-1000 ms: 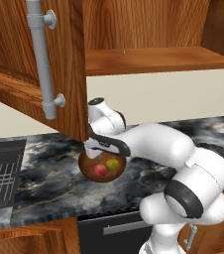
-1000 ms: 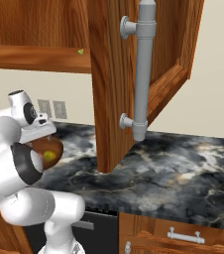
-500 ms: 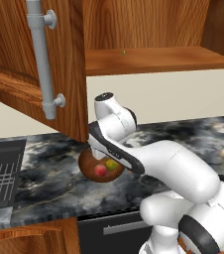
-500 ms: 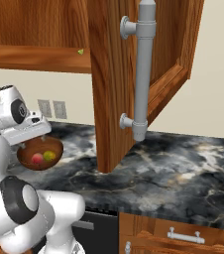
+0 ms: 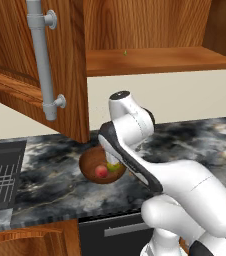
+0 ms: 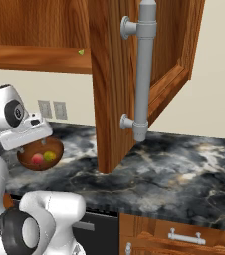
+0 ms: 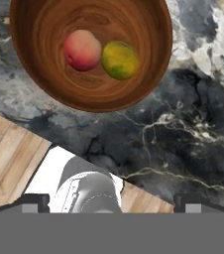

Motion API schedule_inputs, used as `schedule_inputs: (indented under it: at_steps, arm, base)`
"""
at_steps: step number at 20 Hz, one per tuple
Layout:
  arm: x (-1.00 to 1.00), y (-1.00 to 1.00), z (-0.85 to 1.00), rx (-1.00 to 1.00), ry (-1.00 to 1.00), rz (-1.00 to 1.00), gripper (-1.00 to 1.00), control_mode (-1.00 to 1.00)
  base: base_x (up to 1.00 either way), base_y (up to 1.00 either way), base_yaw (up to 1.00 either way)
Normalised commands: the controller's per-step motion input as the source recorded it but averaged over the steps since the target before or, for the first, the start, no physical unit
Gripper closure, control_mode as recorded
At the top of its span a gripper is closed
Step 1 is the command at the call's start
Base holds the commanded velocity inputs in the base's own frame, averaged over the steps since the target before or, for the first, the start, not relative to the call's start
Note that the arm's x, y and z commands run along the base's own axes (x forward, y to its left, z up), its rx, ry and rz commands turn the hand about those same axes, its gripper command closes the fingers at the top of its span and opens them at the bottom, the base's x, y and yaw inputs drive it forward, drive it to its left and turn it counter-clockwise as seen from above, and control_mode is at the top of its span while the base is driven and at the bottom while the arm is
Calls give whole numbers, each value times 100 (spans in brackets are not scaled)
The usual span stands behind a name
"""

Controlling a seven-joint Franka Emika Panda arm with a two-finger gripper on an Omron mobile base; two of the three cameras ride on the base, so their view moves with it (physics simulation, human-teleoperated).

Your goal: Open the cabinet. Pick the peach and orange from the cabinet and place them into the bowl. Then close the cabinet.

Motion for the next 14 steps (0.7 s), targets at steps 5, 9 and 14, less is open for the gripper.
schedule_inputs:
  at_steps: [5,9,14]
  arm:
    - [-65,-42,32,0,-26,1,-100,-100]
    - [-54,-40,49,0,-20,0,-100,-100]
    - [-60,-26,58,0,-9,0,-100,-100]
  base:
    - [0,0,0]
    - [0,0,0]
    - [0,0,0]
